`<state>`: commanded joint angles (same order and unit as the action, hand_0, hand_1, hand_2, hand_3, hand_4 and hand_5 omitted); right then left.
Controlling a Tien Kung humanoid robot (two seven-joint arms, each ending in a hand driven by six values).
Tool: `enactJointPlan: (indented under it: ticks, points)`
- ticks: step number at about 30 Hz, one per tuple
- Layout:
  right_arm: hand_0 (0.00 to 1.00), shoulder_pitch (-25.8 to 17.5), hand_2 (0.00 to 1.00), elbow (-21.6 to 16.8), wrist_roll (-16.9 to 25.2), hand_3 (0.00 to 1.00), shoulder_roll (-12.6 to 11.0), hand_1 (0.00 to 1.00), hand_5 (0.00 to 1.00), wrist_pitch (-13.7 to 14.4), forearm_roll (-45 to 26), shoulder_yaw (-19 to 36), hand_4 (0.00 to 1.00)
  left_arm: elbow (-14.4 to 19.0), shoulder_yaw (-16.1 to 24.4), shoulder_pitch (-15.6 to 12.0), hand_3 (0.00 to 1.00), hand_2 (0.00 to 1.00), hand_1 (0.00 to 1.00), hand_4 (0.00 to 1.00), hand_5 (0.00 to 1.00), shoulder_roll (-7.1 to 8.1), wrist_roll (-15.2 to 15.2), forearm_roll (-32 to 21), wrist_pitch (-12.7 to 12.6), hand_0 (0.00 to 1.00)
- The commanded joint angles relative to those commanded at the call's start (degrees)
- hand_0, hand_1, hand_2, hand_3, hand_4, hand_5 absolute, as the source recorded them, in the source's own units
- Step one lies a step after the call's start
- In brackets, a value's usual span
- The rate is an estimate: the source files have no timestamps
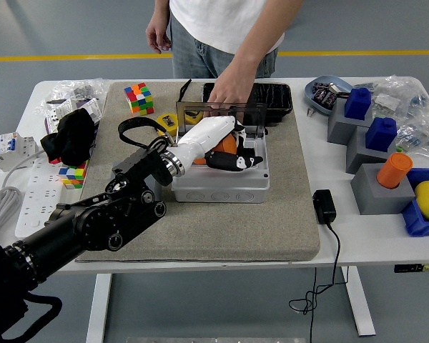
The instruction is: Fetch the battery,place it into the box,close the lid of the box
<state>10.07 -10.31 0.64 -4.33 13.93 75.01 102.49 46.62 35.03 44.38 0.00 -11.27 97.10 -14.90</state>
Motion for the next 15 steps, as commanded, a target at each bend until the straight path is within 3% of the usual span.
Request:
enactJointPlan:
  ticks: [7, 15]
  points:
    - [0.833, 0.00, 0.769, 0.00, 0.04, 0.805, 0.04, 0.819, 0.998, 0.02, -0.13, -0.16, 0.998, -3.19, -0.05, 0.64, 0.002, 0.002, 0.002, 0.803, 0.503, 0.00, -1.32, 0.90, -0.47, 0.030]
    - [0.834, 0.03, 0.769, 0.00, -0.07, 0.806, -0.01, 0.819, 0.998, -0.05, 0.19, 0.27, 0.998, -2.53, -0.02, 0.52, 0.002, 0.002, 0.002, 0.806, 0.507, 0.00, -1.66, 1.03, -0.82, 0.033]
